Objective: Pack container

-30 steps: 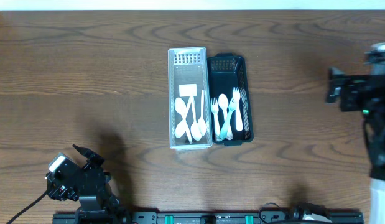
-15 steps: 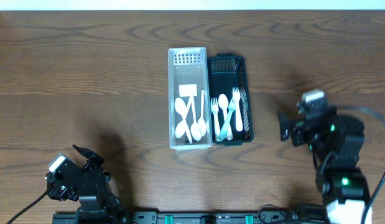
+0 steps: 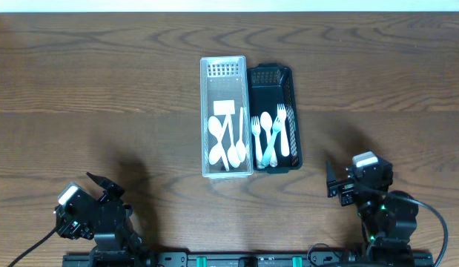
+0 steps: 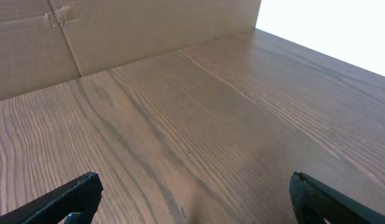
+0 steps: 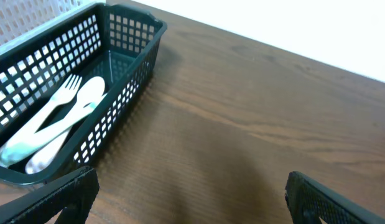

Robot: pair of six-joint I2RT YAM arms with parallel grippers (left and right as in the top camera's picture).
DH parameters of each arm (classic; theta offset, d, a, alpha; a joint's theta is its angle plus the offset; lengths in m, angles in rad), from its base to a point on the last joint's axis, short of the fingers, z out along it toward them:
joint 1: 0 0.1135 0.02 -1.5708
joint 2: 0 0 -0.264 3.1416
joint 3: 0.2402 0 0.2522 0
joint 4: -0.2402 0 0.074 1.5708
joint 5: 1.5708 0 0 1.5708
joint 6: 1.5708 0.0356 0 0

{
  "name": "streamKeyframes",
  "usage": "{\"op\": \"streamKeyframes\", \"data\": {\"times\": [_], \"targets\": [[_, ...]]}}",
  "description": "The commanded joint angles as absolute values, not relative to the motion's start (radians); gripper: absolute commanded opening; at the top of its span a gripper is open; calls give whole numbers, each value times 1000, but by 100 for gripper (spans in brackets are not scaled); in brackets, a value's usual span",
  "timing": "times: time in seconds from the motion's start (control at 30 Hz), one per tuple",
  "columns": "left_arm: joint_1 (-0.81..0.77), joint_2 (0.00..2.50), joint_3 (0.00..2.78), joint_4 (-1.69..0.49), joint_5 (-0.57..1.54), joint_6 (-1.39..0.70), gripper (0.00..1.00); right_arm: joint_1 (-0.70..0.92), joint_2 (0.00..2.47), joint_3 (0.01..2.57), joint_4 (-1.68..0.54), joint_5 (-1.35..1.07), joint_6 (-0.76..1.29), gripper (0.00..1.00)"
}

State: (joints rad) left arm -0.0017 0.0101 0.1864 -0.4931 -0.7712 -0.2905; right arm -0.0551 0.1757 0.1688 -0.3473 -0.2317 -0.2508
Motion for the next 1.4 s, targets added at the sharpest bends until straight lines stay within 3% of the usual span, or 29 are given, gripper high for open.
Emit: {"op": "streamKeyframes", "data": {"times": [0.0, 0.33, 0.63, 1.37], "targets": [[-1, 3, 185, -492, -794, -282, 98, -47, 106, 132, -353, -237, -247, 99], [-1, 3, 185, -492, -794, -282, 98, -49, 23, 108, -360, -214, -244, 99], [-1, 3, 185, -492, -794, -282, 98, -73, 23, 108, -359, -66, -105, 99], [-1, 3, 185, -492, -794, -282, 98, -73, 24, 108, -359, -67, -105, 99]]}}
